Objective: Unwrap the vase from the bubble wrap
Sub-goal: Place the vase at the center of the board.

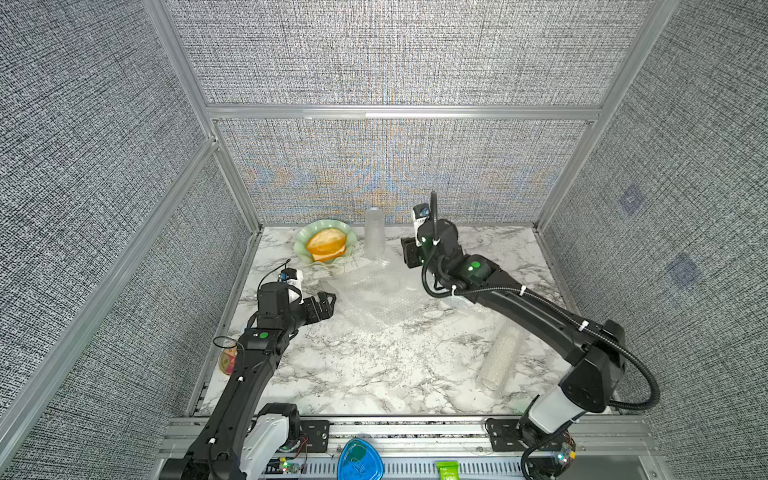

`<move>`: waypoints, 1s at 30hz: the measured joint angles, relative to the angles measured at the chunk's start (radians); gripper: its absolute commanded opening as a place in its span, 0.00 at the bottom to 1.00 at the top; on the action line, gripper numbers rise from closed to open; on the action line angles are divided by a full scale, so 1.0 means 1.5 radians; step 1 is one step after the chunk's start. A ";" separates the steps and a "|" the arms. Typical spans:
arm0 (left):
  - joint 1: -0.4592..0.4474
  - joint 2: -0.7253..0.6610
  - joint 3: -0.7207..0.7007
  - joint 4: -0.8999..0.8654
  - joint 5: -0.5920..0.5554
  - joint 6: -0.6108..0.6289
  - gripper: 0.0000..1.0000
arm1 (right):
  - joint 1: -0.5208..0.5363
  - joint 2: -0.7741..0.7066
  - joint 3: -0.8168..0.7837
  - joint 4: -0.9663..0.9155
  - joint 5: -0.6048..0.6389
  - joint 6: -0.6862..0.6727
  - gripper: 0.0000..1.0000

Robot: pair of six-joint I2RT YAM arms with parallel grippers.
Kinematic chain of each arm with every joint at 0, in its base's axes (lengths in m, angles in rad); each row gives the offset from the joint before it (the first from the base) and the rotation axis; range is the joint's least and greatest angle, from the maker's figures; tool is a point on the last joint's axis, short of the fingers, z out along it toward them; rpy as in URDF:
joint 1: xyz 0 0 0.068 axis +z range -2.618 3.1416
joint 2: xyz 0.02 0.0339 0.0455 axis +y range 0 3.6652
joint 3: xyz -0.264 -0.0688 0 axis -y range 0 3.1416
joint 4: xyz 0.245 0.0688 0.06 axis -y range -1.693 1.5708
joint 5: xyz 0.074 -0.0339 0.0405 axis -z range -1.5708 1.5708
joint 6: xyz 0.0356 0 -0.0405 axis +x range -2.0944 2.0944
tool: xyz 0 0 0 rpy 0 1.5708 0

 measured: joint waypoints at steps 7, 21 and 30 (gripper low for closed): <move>0.000 0.023 0.000 0.011 0.016 0.010 1.00 | -0.111 0.120 0.136 -0.005 -0.048 -0.012 0.45; -0.001 0.040 -0.001 0.020 0.048 0.018 0.99 | -0.211 0.386 0.415 -0.019 -0.108 -0.055 0.45; -0.001 0.062 -0.001 0.032 0.062 0.020 0.99 | -0.243 0.489 0.519 -0.021 -0.131 -0.071 0.46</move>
